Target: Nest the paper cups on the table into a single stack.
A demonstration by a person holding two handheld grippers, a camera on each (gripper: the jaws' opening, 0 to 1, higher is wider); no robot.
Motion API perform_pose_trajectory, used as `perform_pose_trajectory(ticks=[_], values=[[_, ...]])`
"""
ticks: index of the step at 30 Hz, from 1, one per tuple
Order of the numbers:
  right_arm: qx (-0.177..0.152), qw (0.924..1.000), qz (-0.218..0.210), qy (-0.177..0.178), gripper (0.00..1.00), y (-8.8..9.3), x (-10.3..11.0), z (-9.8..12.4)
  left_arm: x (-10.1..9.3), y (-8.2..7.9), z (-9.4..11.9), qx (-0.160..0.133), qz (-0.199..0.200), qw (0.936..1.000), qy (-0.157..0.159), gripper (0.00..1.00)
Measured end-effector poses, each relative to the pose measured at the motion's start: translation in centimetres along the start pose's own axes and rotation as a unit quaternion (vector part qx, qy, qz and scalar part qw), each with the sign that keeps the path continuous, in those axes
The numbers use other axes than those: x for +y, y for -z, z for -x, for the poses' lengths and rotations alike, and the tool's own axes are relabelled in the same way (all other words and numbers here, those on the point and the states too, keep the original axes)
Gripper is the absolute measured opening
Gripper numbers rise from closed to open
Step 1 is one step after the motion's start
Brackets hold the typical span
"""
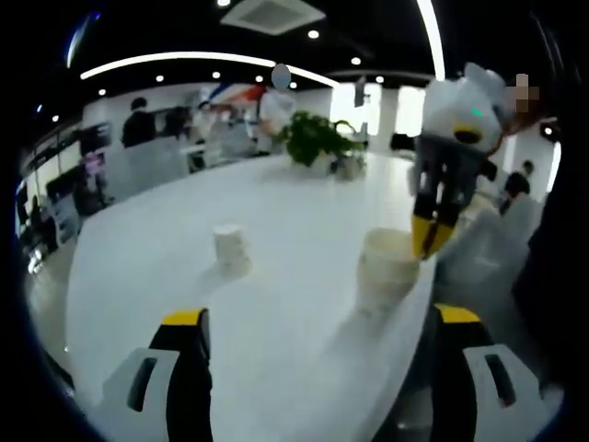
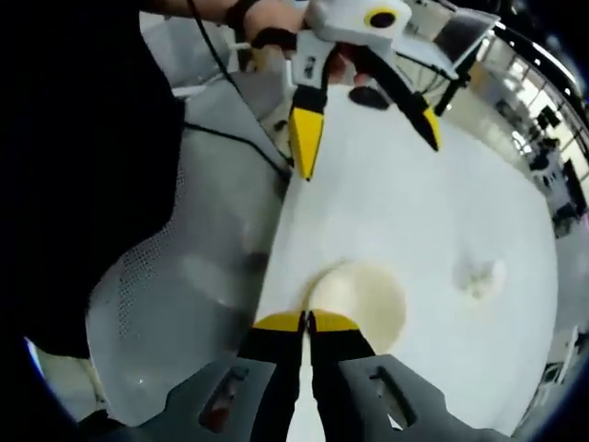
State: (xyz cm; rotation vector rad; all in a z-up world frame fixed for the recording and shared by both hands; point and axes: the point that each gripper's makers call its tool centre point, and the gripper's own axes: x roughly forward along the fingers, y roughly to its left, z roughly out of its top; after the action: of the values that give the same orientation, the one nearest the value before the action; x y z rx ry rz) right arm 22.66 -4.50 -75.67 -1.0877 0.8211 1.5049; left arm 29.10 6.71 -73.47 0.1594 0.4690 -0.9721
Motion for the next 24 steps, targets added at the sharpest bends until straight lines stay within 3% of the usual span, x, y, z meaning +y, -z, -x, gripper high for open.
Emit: perform_pose_trajectory(ticks=[11,19,24], values=[[-0.005,1.0,-0.004,-0.002,0.0,-0.07,0.1,-0.71,-0.04,0.42,0.35,0.002,0.003,1.0,-0.003,0.98],[-0.002,1.0,-0.005,0.0,0.07,0.11,0.19,-0.53,0.06,0.54,0.36,0.003,0.007,1.0,-0.005,0.98],[-0.017,0.9995,-0.024,0.01,0.18,0.05,0.11,-0.13,0.14,0.19,0.29,-0.004,0.01,0.9999,-0.006,0.98]])
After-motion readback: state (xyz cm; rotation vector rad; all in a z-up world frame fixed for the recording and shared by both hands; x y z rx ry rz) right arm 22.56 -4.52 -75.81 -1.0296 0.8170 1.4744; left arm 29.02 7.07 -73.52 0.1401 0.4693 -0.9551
